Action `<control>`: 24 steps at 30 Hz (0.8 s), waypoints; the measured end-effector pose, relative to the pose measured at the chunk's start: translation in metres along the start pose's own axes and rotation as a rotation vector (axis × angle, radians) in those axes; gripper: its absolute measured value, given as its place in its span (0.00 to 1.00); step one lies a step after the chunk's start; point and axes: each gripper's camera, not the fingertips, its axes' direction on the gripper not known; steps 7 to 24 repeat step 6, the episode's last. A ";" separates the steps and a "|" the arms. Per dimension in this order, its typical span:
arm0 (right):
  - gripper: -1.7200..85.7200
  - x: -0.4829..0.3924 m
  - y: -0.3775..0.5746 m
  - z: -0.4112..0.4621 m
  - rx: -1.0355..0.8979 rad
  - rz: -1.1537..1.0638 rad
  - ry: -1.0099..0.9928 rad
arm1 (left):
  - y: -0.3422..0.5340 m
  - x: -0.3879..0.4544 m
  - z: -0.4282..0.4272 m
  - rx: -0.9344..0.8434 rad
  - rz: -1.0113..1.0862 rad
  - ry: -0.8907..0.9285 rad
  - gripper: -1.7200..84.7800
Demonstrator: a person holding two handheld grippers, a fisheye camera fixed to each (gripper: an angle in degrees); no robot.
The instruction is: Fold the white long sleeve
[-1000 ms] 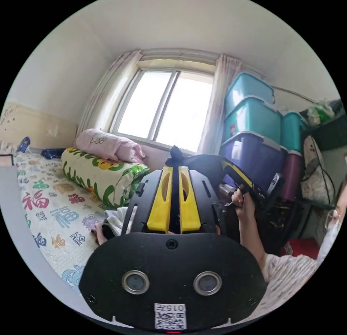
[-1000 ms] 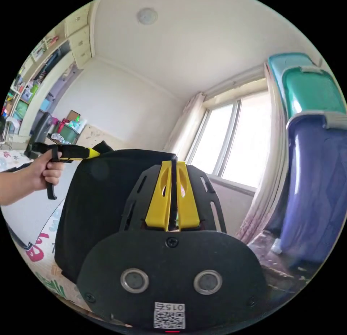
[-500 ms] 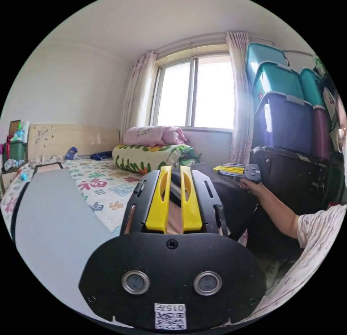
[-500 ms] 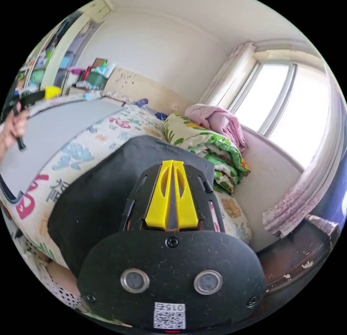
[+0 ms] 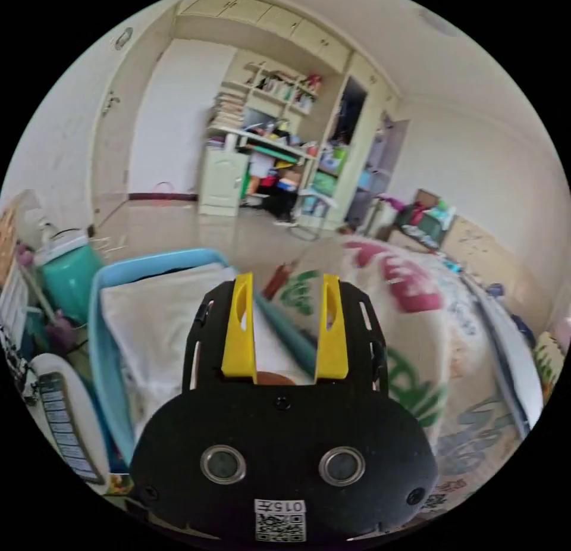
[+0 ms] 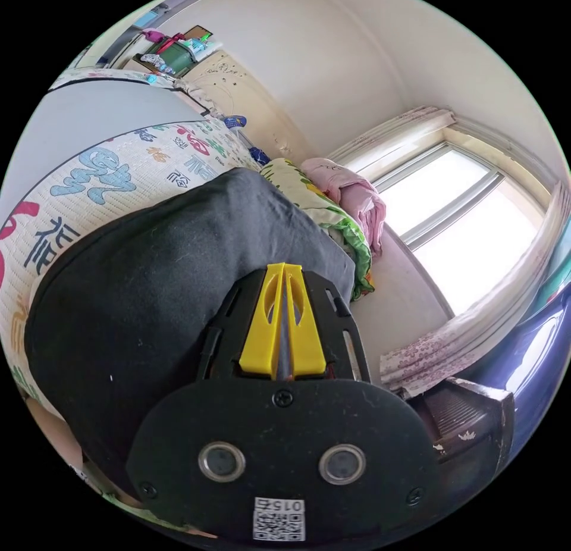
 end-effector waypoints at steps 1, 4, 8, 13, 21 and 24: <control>0.01 0.003 0.001 0.000 0.002 0.002 0.001 | 0.013 -0.057 0.005 -0.058 -0.018 -0.162 0.21; 0.01 0.010 0.003 0.003 0.000 0.002 0.006 | 0.050 -0.172 0.008 -0.263 -0.141 -0.434 0.22; 0.01 0.016 0.004 0.005 -0.004 0.001 0.005 | 0.073 -0.208 0.003 -0.319 -0.209 -0.452 0.23; 0.01 0.016 0.004 0.005 -0.004 0.001 0.005 | 0.073 -0.208 0.003 -0.319 -0.209 -0.452 0.23; 0.01 0.016 0.004 0.005 -0.004 0.001 0.005 | 0.073 -0.208 0.003 -0.319 -0.209 -0.452 0.23; 0.01 0.016 0.004 0.005 -0.004 0.001 0.005 | 0.073 -0.208 0.003 -0.319 -0.209 -0.452 0.23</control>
